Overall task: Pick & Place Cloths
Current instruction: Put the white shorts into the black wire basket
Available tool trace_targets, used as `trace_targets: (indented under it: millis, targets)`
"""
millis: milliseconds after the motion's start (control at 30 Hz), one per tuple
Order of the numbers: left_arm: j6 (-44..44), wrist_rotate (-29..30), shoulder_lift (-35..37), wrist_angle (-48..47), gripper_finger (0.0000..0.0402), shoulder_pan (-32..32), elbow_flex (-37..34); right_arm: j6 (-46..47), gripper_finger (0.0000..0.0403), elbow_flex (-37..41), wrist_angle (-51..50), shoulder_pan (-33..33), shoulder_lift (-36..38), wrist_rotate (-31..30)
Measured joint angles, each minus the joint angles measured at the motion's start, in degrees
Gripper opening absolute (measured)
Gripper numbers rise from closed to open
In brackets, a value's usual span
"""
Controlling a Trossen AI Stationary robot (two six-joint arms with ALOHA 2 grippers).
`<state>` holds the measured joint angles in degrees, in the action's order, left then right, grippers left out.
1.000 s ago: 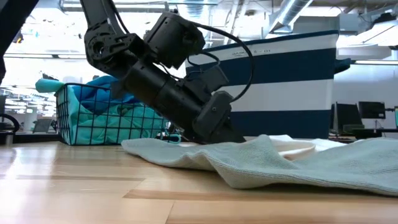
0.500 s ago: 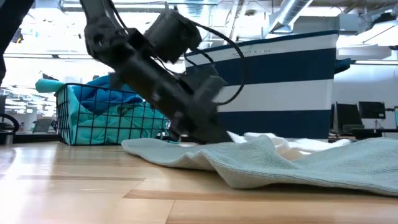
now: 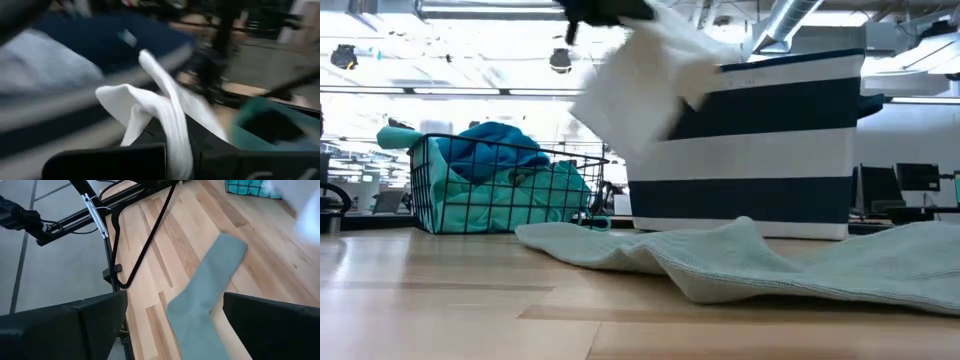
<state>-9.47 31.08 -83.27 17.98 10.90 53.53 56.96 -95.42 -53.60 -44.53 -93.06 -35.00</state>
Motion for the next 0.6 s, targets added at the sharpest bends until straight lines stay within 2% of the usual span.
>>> trace_targets:
  millis: [167, 233, 433, 600]
  targets:
    - [11.2, 12.9, 14.3, -5.7, 0.0001, -1.6, -0.1, -1.9, 0.0322, 0.0, 0.0, 0.4, 0.0, 0.0]
    - [13.5, 15.6, 19.2, -8.1, 0.0001, -3.4, 0.1, -2.0, 0.0322, 0.0, 0.0, 0.6, 0.0, 0.0]
    - [13.9, 17.3, 28.4, -17.9, 0.0002, -11.4, 0.0, -2.0, 0.0322, 0.0, 0.0, 1.3, 0.0, 0.0]
    - [12.0, 17.3, 29.6, -25.6, 0.0003, -19.6, -0.3, -2.0, 0.0322, 0.0, 0.0, 1.2, 0.0, 0.0]
